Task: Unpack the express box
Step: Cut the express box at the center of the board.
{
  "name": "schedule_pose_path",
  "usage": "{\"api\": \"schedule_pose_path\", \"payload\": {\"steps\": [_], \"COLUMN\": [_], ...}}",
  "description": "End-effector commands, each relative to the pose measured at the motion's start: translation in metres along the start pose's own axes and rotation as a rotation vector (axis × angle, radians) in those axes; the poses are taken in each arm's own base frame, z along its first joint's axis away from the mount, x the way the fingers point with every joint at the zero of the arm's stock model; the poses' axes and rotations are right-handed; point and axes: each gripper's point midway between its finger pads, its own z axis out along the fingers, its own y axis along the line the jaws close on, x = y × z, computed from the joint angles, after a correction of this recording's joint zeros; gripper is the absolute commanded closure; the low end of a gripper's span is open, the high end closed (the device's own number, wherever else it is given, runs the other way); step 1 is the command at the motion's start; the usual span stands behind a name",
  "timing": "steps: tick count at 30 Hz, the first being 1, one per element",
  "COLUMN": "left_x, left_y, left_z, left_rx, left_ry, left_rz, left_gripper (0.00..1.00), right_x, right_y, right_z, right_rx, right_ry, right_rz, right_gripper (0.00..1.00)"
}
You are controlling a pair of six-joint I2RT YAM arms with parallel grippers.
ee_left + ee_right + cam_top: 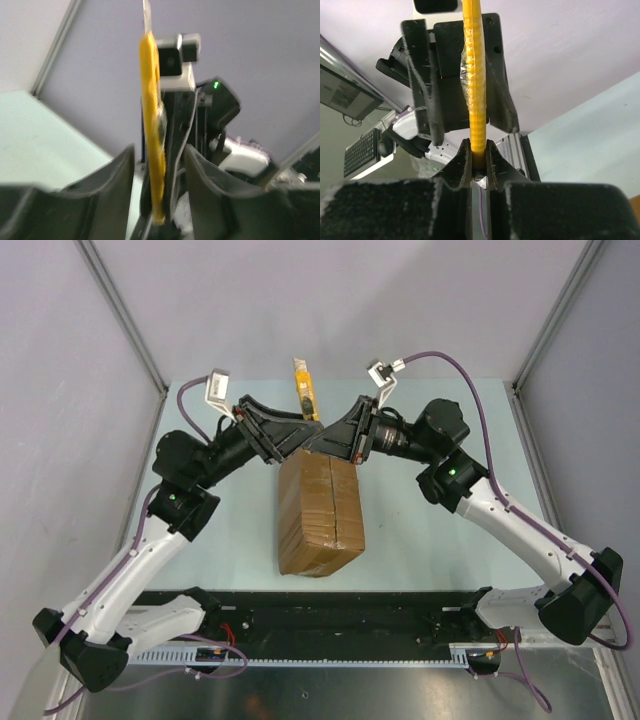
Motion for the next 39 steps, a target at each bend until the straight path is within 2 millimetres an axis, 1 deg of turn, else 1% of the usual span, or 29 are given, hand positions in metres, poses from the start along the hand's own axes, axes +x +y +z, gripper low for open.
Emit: {"api": "schedule_pose_path", "payload": {"steps": [1,2,3,4,5,6,7,8,9,11,12,13,15,16,18,19,22,25,27,28,30,31,33,34,36,37,39], "left_x": [-0.018,-0.02,-0.017,-0.023,-0.023,-0.02,-0.025,-0.026,-0.027,-0.031,-0.03,-0.033,-0.03,-0.028,-0.026,-0.024,-0.018,-0.012,-0.008,-0.003,0.002,0.006,0.012,0.016,0.021,0.024,0.025], "left_y": [-0.02,-0.02,-0.026,-0.026,-0.026,-0.029,-0.028,-0.025,-0.024,-0.029,-0.024,-0.031,-0.033,-0.038,-0.035,-0.031,-0.021,-0.015,-0.013,-0.009,-0.009,-0.006,-0.005,-0.003,-0.004,-0.004,-0.005], "left_z": [-0.009,-0.01,-0.013,-0.016,-0.017,-0.021,-0.024,-0.024,-0.025,-0.033,-0.033,-0.038,-0.04,-0.042,-0.043,-0.044,-0.044,-0.047,-0.048,-0.05,-0.052,-0.053,-0.054,-0.055,-0.057,-0.059,-0.061], "left_rx": [0.049,0.054,0.085,0.082,0.093,0.12,0.118,0.119,0.123,0.155,0.16,0.183,0.208,0.228,0.216,0.201,0.165,0.146,0.135,0.125,0.125,0.119,0.123,0.124,0.133,0.14,0.14], "left_ry": [-0.035,-0.03,0.0,0.003,0.023,0.061,0.074,0.097,0.113,0.172,0.208,0.243,0.291,0.316,0.324,0.332,0.353,0.367,0.378,0.391,0.396,0.402,0.418,0.425,0.443,0.455,0.457], "left_rz": [0.099,0.123,0.142,0.164,0.183,0.191,0.204,0.189,0.184,0.184,0.16,0.148,0.13,0.125,0.101,0.07,0.013,-0.017,-0.029,-0.047,-0.054,-0.064,-0.081,-0.087,-0.093,-0.097,-0.093], "left_gripper": [0.37,0.24,0.2,0.16,0.11,0.1,0.07,0.06,0.06,0.06,0.06,0.06,0.06,0.06,0.05,0.04,0.05,0.08,0.16,0.21,0.25,0.31,0.37,0.44,0.53,0.6,0.64], "right_x": [-0.004,-0.002,0.003,0.005,0.007,0.011,0.014,0.015,0.02,0.027,0.032,0.036,0.041,0.045,0.047,0.052,0.057,0.062,0.065,0.069,0.07,0.076,0.08,0.081,0.08,0.079,0.08], "right_y": [0.01,0.009,0.013,0.014,0.015,0.019,0.021,0.025,0.029,0.03,0.032,0.03,0.031,0.028,0.032,0.031,0.03,0.028,0.027,0.028,0.027,0.025,0.019,0.022,0.021,0.02,0.022], "right_z": [-0.006,-0.008,-0.012,-0.017,-0.02,-0.024,-0.027,-0.03,-0.034,-0.038,-0.041,-0.043,-0.048,-0.05,-0.053,-0.056,-0.059,-0.061,-0.06,-0.06,-0.057,-0.056,-0.054,-0.053,-0.052,-0.052,-0.052], "right_rx": [-0.021,-0.022,-0.043,-0.038,-0.046,-0.068,-0.074,-0.089,-0.12,-0.136,-0.154,-0.149,-0.157,-0.145,-0.159,-0.147,-0.135,-0.118,-0.112,-0.112,-0.102,-0.097,-0.069,-0.076,-0.073,-0.069,-0.081], "right_ry": [0.045,0.061,0.092,0.107,0.123,0.151,0.169,0.183,0.219,0.258,0.287,0.307,0.338,0.355,0.362,0.385,0.404,0.421,0.43,0.44,0.446,0.467,0.479,0.482,0.481,0.479,0.486], "right_rz": [-0.016,-0.018,-0.024,-0.021,-0.023,-0.023,-0.02,-0.022,-0.018,0.004,0.01,0.02,0.026,0.041,0.014,0.044,0.051,0.053,0.041,0.044,0.038,0.043,0.048,0.039,0.037,0.038,0.039], "right_gripper": [1.0,1.0,1.0,1.0,1.0,1.0,1.0,1.0,1.0,1.0,1.0,1.0,1.0,1.0,1.0,1.0,1.0,1.0,1.0,1.0,1.0,1.0,1.0,1.0,1.0,1.0,1.0]}}
